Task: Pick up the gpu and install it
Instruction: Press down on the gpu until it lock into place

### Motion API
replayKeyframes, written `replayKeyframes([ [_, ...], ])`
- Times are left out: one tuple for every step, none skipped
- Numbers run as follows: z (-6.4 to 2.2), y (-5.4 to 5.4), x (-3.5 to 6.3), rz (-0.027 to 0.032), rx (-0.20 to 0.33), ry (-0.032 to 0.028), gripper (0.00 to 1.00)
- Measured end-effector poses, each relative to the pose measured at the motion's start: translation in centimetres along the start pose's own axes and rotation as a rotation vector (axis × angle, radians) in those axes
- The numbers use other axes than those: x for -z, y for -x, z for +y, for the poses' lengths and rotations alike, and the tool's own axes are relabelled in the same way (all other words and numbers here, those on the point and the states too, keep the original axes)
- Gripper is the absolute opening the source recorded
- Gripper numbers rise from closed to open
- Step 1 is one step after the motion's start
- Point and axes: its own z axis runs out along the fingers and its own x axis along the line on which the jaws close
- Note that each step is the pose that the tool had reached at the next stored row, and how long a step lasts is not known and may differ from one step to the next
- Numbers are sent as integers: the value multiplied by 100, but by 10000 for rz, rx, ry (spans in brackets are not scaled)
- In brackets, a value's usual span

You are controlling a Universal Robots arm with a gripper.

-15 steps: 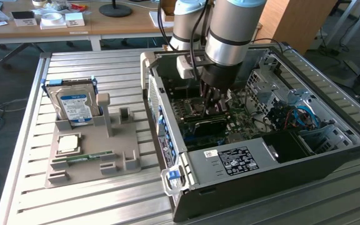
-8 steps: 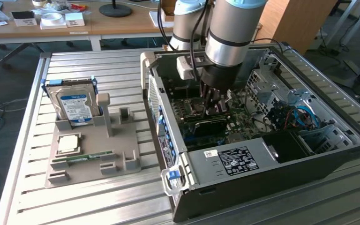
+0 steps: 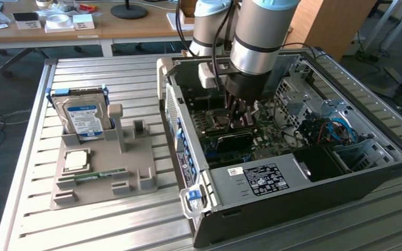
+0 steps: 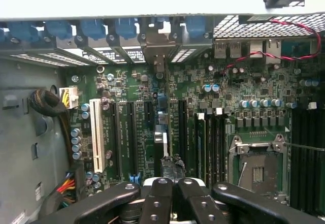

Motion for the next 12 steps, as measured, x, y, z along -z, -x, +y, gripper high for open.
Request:
replayKeyframes([
  [0, 1, -3, -2, -1, -1, 11],
  [0, 1, -10, -6, -1, -3, 11],
  [0, 0, -22, -5, -1, -2, 11],
  [1, -1, -37, -2, -1, -1, 11],
  [1, -1, -50, -2, -1, -1, 11],
  [1, -1, -56, -2, 0, -1, 11],
  [2, -2, -73, 1, -1, 0, 11],
  [1, 1, -80, -4, -2, -2, 11],
  [2, 15, -80, -2, 0, -1, 11],
  [4, 16, -92, -2, -1, -1, 11],
  [4, 16, -93, 0, -1, 0, 11],
  [4, 17, -94, 1, -1, 0, 11],
])
